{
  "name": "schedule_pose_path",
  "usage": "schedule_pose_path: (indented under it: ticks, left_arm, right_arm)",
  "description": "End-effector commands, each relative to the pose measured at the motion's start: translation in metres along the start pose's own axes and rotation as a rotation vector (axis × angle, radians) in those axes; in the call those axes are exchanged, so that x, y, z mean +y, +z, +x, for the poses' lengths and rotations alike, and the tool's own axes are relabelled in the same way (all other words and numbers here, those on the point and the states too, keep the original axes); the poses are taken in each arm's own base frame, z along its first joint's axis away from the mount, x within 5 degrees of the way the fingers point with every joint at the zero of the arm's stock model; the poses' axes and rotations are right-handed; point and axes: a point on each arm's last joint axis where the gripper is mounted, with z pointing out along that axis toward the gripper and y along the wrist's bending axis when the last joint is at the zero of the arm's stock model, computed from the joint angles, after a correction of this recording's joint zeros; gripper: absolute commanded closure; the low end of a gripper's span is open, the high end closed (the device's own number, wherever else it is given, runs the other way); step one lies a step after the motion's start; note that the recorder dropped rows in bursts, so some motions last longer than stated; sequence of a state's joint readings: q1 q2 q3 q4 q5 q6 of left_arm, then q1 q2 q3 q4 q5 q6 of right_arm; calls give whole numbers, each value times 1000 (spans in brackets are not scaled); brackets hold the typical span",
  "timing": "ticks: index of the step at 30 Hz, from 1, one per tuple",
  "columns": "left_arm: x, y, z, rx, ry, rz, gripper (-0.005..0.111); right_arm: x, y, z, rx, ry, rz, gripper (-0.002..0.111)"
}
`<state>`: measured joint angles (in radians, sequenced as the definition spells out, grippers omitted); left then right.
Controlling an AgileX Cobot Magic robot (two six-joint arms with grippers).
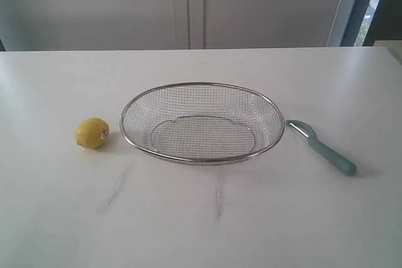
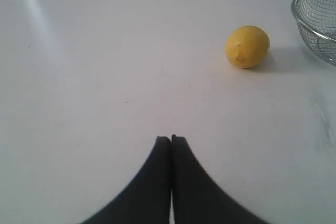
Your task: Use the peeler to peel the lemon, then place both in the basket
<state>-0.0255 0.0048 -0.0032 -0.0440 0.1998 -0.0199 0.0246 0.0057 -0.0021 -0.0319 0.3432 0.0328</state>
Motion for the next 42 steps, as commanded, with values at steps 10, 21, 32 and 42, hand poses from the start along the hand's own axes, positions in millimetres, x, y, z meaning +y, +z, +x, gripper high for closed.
schedule_pose_path:
  ticks: [10,21,32,42]
  left_arm:
    - [0,0,1,2,-12,3,107]
    - [0,0,1,2,-12,3,107]
    - [0,0,1,2,-12,3,107]
    - [0,0,1,2,-12,3,107]
  right_arm:
    - [0,0,0,-10,-9,-4,108]
    - [0,0,1,-3,-16,-2,108]
    - [0,0,-4,-55,-10,-5,108]
    - [1,-3,-24,-270,-10,-12,108]
